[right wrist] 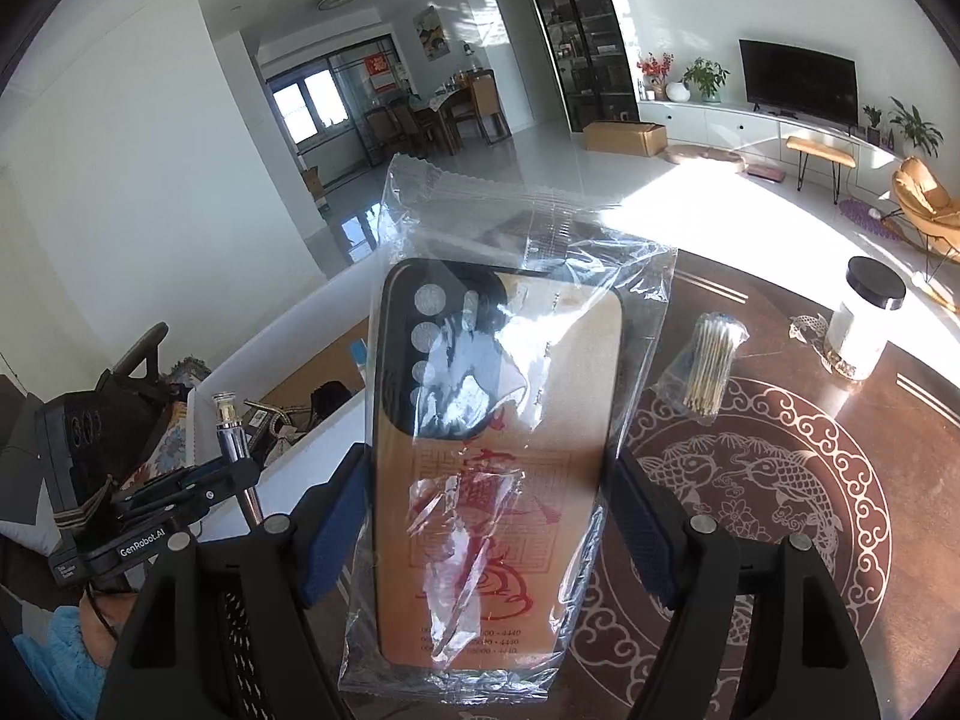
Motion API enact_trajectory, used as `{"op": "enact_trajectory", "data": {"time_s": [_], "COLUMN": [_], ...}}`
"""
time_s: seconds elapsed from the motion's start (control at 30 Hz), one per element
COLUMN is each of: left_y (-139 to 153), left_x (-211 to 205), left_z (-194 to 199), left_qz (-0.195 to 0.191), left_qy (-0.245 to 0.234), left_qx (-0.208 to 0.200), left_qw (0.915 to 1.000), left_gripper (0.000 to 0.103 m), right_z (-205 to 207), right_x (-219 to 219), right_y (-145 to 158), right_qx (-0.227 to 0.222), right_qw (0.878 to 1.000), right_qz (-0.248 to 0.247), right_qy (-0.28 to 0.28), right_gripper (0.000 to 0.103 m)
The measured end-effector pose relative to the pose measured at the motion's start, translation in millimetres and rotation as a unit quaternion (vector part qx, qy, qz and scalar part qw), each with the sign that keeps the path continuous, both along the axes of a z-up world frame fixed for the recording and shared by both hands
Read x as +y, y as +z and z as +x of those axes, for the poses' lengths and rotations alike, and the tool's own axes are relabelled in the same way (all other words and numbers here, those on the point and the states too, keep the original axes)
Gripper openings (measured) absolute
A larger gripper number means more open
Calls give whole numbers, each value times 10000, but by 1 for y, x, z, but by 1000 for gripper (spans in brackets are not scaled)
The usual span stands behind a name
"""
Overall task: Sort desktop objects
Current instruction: 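Carry the gold tube and phone case over the white bin with both tools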
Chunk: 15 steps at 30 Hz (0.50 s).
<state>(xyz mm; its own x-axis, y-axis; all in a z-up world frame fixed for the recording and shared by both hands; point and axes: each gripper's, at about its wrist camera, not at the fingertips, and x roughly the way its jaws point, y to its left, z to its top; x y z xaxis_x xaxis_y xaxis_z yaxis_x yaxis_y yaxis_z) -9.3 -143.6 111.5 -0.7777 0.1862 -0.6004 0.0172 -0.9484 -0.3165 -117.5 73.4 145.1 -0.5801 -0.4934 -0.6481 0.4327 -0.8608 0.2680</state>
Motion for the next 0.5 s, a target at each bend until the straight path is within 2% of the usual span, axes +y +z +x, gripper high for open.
{"op": "enact_trajectory", "data": {"time_s": [0.13,0.27,0.33,0.4,0.5], "left_y": [22,15,0,-19,-45], "left_x": [-60,-110,-130,-146,-165], "left_z": [-7,-30,-43,-57,-79], "left_qz": [-161,-395,-482,-570,-721], "left_qy": [393,697,816,917,996], "left_qx": [-90,-508,-779,-1068,-1453], "left_qw": [9991,9955,9925,9884,9817], "left_gripper": [28,28,28,28,29], "right_z": [-22,-52,-73,-93,-115], "right_x": [-69,-154,-197,-240,-299], "right_y": [30,39,25,0,-46], "right_qx": [216,120,-209,-634,-985], "right_qw": [9982,9929,9894,9853,9806], "right_qz": [-227,-494,-612,-572,-106], "right_qy": [515,1079,1302,1480,1694], "right_gripper": [77,77,77,77,77]}}
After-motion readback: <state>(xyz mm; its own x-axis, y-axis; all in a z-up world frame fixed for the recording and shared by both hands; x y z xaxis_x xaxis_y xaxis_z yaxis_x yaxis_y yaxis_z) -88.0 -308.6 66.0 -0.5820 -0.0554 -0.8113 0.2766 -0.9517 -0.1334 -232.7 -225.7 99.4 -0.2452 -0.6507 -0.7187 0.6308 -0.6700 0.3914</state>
